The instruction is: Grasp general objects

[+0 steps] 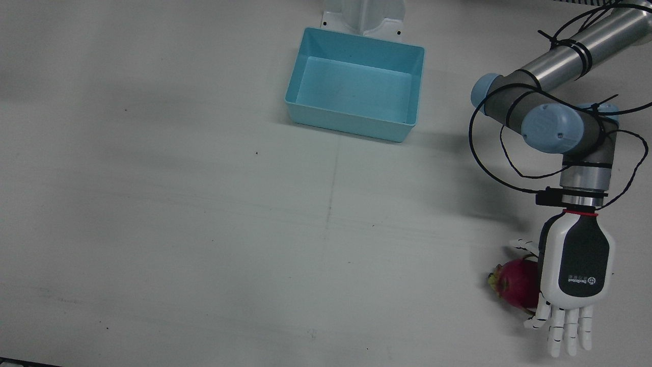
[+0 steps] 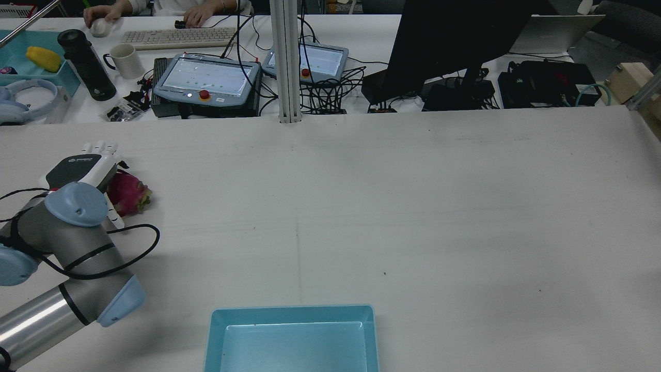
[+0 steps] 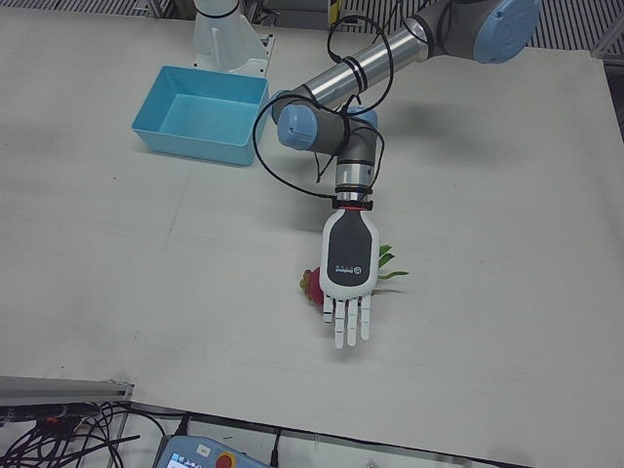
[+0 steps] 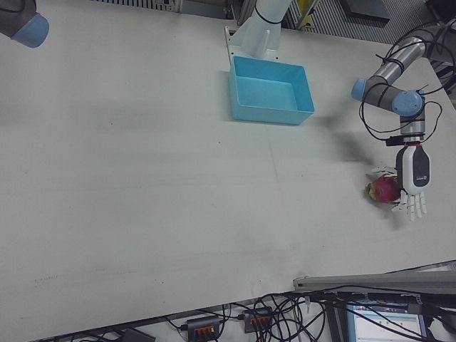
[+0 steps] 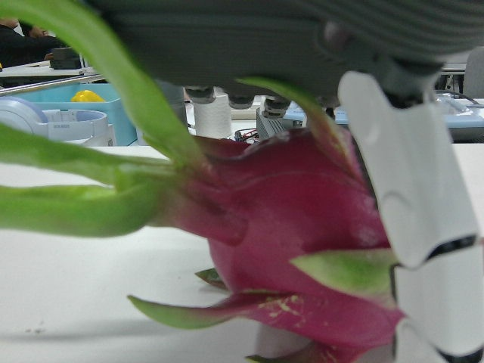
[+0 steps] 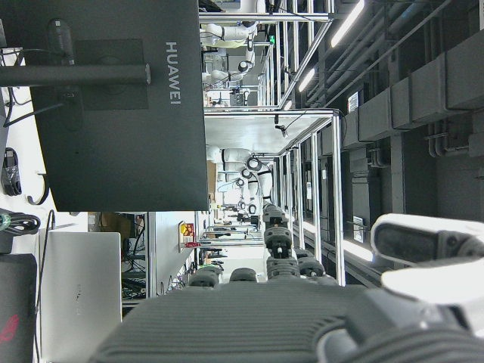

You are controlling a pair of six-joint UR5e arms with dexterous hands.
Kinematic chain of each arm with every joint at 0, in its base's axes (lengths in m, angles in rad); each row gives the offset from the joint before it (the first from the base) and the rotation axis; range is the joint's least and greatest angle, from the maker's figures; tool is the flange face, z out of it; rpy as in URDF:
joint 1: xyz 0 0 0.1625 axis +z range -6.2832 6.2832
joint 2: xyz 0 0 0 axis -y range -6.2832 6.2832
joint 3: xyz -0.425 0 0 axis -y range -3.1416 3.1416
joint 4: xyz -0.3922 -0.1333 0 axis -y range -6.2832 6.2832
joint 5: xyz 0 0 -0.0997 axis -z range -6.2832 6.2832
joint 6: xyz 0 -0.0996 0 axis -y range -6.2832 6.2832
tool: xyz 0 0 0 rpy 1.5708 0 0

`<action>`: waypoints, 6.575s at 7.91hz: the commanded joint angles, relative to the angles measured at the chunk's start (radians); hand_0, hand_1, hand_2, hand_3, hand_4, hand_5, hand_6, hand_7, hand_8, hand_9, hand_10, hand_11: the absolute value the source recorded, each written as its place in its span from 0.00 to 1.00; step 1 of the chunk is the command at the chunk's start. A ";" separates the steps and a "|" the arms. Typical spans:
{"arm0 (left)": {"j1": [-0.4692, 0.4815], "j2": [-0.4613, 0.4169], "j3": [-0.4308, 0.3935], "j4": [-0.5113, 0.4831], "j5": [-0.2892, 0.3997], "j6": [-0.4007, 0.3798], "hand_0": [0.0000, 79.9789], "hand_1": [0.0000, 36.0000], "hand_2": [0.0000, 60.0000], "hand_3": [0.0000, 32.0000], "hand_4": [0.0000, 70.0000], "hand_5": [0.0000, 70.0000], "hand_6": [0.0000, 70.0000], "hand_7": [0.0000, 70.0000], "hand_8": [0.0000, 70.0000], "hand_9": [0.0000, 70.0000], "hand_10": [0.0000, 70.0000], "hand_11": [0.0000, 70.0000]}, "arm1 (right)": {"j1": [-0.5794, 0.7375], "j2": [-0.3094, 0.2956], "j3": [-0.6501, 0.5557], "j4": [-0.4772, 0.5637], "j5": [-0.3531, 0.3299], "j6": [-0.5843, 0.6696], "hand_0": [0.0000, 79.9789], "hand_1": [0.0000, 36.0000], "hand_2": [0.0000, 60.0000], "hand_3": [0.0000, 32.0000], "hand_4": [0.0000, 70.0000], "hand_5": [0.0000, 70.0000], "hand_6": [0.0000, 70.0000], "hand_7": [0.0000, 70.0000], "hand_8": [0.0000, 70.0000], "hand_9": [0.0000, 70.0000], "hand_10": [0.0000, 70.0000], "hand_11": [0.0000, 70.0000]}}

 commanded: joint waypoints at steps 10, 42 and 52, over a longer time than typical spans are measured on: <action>-0.148 0.001 -0.403 0.079 -0.001 -0.054 0.32 0.26 0.61 0.00 0.13 0.97 0.06 0.26 0.00 0.03 0.07 0.12 | 0.000 0.000 0.000 0.000 0.000 0.000 0.00 0.00 0.00 0.00 0.00 0.00 0.00 0.00 0.00 0.00 0.00 0.00; 0.329 -0.054 -0.547 -0.179 0.734 0.030 0.61 0.30 0.02 0.00 0.15 0.63 0.11 0.37 0.02 0.06 0.24 0.37 | 0.000 0.000 0.000 0.000 0.000 0.000 0.00 0.00 0.00 0.00 0.00 0.00 0.00 0.00 0.00 0.00 0.00 0.00; -0.259 0.165 -0.481 -0.487 0.417 -0.578 0.65 0.62 0.53 0.00 0.15 0.78 0.13 0.41 0.05 0.12 0.28 0.44 | 0.000 0.000 0.000 0.000 0.000 0.000 0.00 0.00 0.00 0.00 0.00 0.00 0.00 0.00 0.00 0.00 0.00 0.00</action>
